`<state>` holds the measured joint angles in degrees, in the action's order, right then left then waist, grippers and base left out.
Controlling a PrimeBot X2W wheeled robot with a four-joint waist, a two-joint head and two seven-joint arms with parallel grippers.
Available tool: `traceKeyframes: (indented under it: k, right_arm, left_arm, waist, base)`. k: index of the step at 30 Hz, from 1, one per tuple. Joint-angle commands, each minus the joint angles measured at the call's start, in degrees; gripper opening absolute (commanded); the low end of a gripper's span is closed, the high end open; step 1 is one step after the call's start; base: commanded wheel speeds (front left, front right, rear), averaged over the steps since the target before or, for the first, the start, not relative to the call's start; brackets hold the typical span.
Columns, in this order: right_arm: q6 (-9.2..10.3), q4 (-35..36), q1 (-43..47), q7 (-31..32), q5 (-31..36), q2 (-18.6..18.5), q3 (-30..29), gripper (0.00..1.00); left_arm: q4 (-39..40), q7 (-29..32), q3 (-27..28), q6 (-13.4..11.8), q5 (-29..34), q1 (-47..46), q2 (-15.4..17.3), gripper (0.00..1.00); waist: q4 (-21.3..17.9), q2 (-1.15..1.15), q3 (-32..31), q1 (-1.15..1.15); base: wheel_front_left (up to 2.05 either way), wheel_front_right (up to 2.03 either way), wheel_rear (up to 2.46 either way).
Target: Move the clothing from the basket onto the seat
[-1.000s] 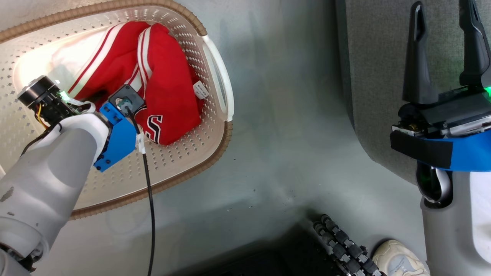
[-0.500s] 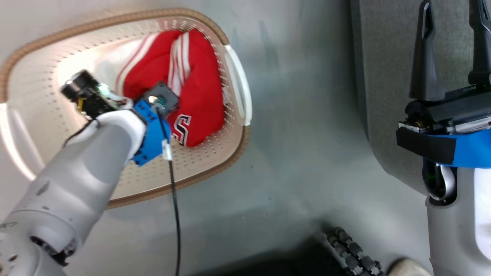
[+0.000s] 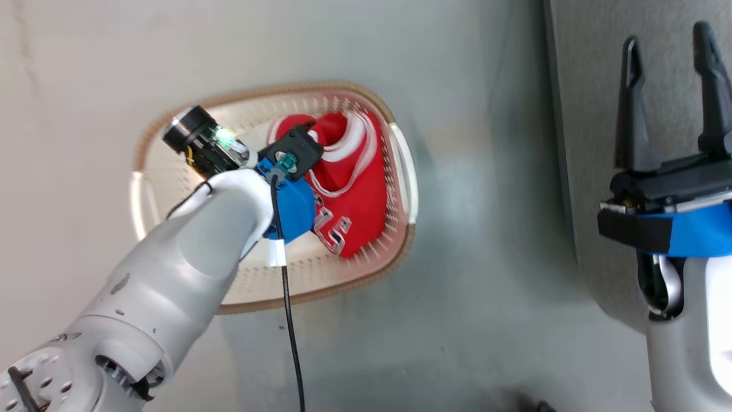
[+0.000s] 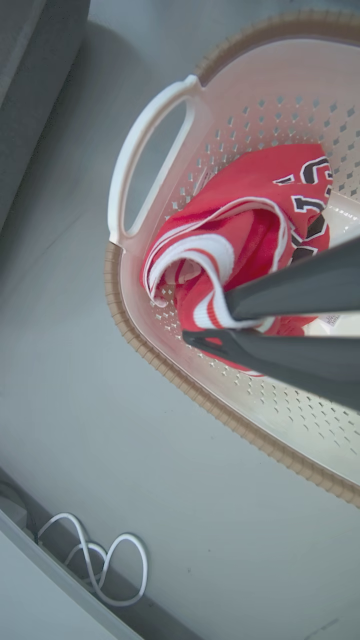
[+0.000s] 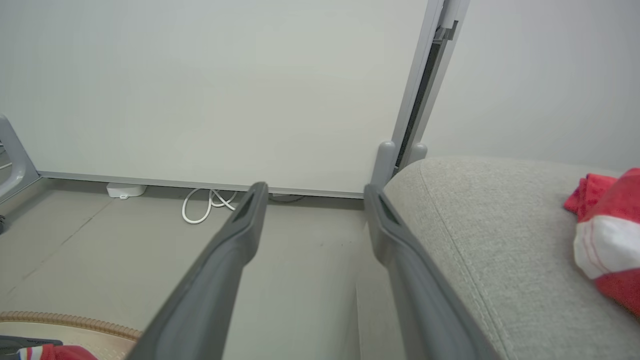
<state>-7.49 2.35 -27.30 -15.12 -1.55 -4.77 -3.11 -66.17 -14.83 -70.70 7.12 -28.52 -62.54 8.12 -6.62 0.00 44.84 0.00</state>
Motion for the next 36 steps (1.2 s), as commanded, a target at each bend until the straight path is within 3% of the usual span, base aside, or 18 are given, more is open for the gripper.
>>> traceKeyframes:
  k: [1,8,14,26,36]
  right_arm:
    - [-0.01,-0.4,1.1,-0.05,0.22,-0.47,-0.18,1.0]
    - [-0.01,-2.61,4.95,-0.05,-0.31,-1.07,-0.46,1.0]
    - [-0.01,-4.73,9.38,-0.04,-0.54,-1.34,-0.93,1.0]
    - [-0.01,-6.93,14.79,-0.05,-1.52,-0.23,-0.78,1.0]
    - [-0.01,-7.82,19.39,-0.05,-2.05,0.7,-1.3,1.0]
  left_arm:
    - [0.84,-0.37,0.7,-0.42,-0.3,0.84,-0.34,0.0]
    - [11.92,-0.43,7.69,-2.82,-0.15,4.29,1.96,0.0]
    - [21.19,-0.44,13.95,-3.47,2.36,9.17,3.51,0.0]
    - [28.94,-0.44,21.1,-2.85,5.2,10.95,3.39,0.0]
    - [31.81,-0.44,21.75,-1.71,6.63,9.23,1.11,0.0]
  waist:
    - [2.78,0.0,-4.83,0.0]
    - [4.83,0.0,-13.81,0.0]
    - [6.07,0.0,-22.19,0.0]
    - [5.68,0.0,-31.95,0.0]
    - [5.44,0.0,-37.9,0.0]
  base:
    - [0.0,0.0,0.0]
    - [0.0,0.0,0.0]
    - [0.0,0.0,0.0]
    - [0.0,0.0,0.0]
    - [0.0,0.0,0.0]
